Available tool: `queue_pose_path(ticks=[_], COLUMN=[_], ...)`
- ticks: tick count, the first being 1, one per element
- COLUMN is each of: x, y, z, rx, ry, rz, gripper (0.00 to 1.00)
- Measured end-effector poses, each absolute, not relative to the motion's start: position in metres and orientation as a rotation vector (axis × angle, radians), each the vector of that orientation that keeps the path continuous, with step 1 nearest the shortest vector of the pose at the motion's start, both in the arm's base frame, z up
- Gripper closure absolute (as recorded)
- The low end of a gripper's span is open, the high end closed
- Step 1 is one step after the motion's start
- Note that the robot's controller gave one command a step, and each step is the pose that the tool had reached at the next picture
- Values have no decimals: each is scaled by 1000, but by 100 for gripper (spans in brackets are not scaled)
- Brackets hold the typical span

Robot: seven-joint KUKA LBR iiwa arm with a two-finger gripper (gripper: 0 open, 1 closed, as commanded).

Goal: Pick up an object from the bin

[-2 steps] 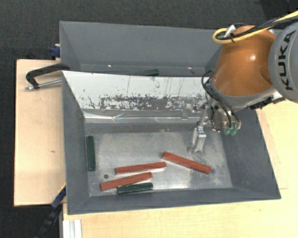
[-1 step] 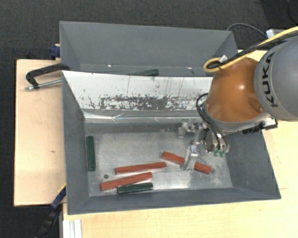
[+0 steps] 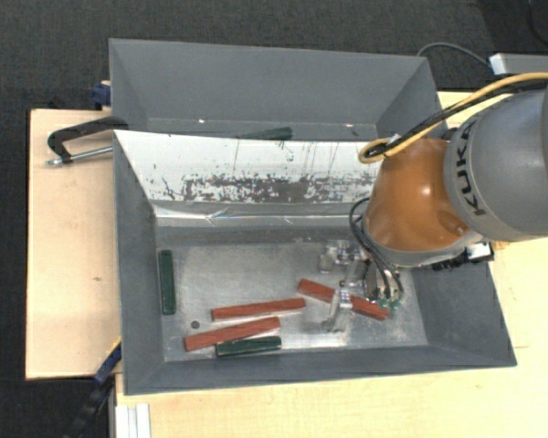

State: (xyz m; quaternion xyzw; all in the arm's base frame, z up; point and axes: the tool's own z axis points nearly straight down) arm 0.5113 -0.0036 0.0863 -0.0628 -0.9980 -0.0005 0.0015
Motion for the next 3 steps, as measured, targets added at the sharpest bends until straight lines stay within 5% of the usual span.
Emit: queue_pose_path(ticks=[1, 2, 3], x=[503, 500, 497], y=[-1, 7, 3], z=[141, 94, 70], rx=[-358, -284, -681], ry=[-3122, -3134, -3067], rz=[-2, -2, -2], gripper=[0, 0, 100])
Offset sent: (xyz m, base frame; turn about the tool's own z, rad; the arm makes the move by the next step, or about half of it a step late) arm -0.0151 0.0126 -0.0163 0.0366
